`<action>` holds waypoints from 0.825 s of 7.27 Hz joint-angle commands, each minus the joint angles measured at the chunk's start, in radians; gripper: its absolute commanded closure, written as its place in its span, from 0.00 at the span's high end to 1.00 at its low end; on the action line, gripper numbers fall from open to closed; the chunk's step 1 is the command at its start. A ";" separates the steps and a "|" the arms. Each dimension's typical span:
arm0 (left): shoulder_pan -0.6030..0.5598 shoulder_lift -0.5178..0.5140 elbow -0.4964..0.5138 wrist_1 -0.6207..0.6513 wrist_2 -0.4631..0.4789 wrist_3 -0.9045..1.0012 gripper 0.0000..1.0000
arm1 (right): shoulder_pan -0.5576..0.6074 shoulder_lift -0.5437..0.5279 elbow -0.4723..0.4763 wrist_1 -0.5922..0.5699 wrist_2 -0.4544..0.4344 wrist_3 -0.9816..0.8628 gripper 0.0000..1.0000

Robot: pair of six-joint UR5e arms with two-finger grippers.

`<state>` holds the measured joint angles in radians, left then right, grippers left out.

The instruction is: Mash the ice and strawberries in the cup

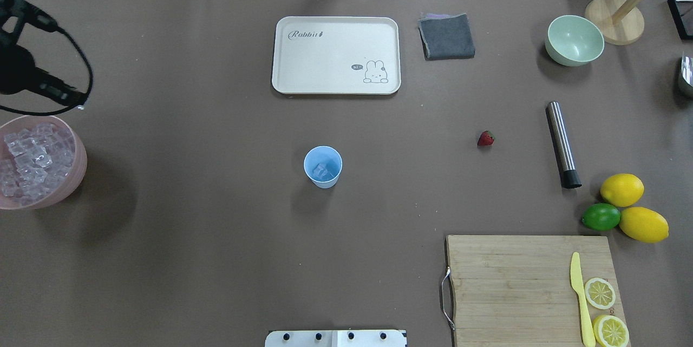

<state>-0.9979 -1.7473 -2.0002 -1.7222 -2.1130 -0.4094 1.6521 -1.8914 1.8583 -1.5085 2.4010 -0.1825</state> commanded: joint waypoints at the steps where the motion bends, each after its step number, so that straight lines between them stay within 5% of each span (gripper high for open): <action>1: 0.163 -0.285 0.038 0.164 0.043 -0.303 0.00 | 0.000 0.002 0.001 0.001 0.000 0.000 1.00; 3: 0.302 -0.464 0.145 0.213 0.158 -0.447 0.00 | 0.000 0.002 0.001 0.002 0.000 0.000 1.00; 6: 0.438 -0.584 0.253 0.205 0.258 -0.557 0.00 | 0.000 0.002 -0.001 0.001 0.000 0.000 1.00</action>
<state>-0.6131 -2.2855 -1.7852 -1.5148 -1.8961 -0.9245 1.6521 -1.8899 1.8579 -1.5067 2.4007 -0.1826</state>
